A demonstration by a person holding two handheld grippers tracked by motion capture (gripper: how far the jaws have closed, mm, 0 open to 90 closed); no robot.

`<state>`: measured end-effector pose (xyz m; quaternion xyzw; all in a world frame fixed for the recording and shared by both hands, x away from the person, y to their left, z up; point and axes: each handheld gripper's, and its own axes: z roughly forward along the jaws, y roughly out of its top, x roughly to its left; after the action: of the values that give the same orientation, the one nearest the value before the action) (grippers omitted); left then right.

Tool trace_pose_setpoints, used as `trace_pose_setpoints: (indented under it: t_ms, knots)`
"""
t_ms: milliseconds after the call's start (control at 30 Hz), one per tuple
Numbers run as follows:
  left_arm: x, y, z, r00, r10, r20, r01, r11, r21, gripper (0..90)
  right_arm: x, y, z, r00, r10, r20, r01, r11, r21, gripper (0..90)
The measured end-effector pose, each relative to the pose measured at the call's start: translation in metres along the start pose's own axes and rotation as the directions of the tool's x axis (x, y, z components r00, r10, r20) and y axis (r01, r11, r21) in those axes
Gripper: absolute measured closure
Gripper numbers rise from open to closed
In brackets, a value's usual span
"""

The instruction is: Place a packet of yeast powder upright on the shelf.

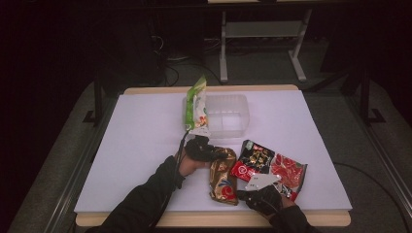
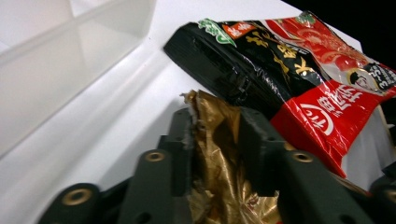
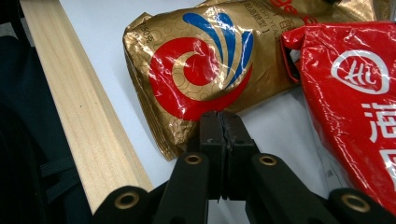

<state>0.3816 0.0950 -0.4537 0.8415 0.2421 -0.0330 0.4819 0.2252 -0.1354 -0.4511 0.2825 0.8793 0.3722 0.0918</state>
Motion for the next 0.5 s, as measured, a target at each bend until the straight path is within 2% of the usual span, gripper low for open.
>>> trace_pose_setpoints:
  t_ms: [67, 133, 233, 300, 367, 500]
  knots:
    - [-0.002, -0.001, -0.002, 0.9995, 0.009, -0.029, -0.010, 0.9997, -0.024, 79.0, -0.001, 0.000, 0.000, 1.0000, -0.003, -0.002, 0.003, 1.000, 0.001, 84.1]
    - [-0.003, -0.001, -0.006, 0.9991, 0.010, -0.042, -0.012, 0.9991, -0.041, 83.5, -0.001, 0.001, -0.001, 0.9998, -0.015, -0.011, 0.015, 1.000, -0.009, 83.6]
    - [-0.004, -0.001, -0.015, 0.9980, 0.003, -0.064, -0.008, 0.9968, -0.080, 85.0, 0.000, 0.004, -0.005, 0.9993, -0.024, -0.028, 0.023, 0.999, -0.040, 81.0]
    - [-0.007, 0.000, -0.022, 0.9960, 0.012, -0.089, -0.021, 0.9941, -0.106, 85.5, 0.001, 0.008, -0.009, 0.9989, -0.038, -0.026, 0.037, 0.998, -0.059, 80.5]
    - [-0.009, 0.002, -0.030, 0.9963, 0.008, -0.085, -0.020, 0.9899, -0.141, 85.8, 0.001, 0.010, -0.013, 0.9985, -0.050, -0.023, 0.048, 0.995, -0.083, 77.9]
    - [-0.015, 0.005, -0.045, 0.9936, 0.033, -0.108, -0.051, 0.9830, -0.176, 86.4, -0.003, 0.013, -0.023, 0.9980, -0.060, -0.020, 0.057, 0.988, -0.146, 70.5]
